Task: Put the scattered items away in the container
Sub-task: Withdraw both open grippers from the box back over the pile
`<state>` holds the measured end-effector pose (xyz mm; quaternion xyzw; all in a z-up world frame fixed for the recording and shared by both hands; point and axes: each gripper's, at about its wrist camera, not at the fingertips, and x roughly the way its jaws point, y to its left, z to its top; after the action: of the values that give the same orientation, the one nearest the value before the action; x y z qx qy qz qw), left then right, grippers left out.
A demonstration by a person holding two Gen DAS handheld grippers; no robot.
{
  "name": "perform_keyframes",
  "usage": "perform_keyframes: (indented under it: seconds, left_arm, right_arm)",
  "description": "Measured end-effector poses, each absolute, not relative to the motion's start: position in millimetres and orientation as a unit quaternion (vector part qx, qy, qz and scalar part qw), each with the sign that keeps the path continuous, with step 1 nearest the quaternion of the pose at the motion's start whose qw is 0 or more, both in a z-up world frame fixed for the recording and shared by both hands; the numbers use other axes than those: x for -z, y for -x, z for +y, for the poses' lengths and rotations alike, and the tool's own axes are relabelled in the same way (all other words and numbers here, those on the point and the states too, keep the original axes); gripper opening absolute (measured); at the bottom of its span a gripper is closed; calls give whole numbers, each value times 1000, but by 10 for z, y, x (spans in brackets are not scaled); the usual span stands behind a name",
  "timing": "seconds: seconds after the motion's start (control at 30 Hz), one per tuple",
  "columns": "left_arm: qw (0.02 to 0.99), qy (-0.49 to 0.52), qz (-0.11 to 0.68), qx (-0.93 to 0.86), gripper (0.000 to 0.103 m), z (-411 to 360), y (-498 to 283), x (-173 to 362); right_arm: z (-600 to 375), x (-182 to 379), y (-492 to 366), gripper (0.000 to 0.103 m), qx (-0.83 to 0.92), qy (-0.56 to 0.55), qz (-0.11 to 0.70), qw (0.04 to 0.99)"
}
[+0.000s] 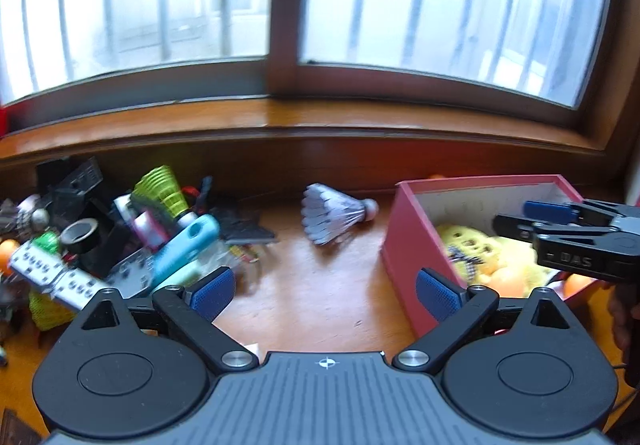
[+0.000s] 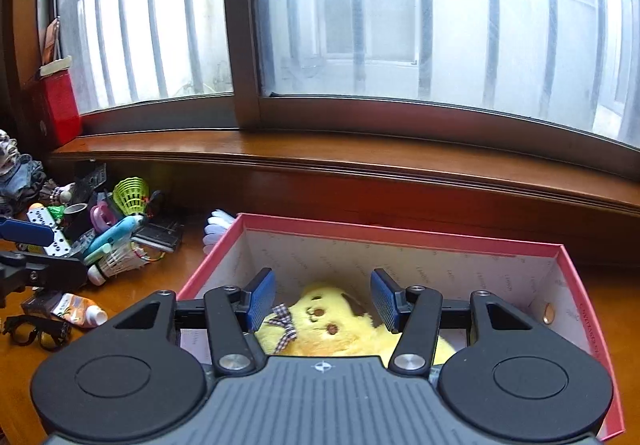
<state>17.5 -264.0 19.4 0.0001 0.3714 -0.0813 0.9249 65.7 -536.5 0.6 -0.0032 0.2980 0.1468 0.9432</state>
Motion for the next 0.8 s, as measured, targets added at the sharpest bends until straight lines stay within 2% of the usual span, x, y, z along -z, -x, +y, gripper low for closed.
perform_keyframes:
  seconds: [0.27, 0.6, 0.8]
  left_arm:
    - [922, -1, 388, 14, 99, -2068, 121, -53]
    - [922, -39, 385, 11, 101, -848, 355, -40]
    - [921, -53, 386, -8, 101, -168, 499, 9]
  right_arm:
    - [-4991, -73, -368, 56, -168, 3, 281, 945]
    - [-3821, -284, 150, 66, -161, 11, 242, 957]
    - [-3029, -11, 343, 66, -229, 12, 298, 927]
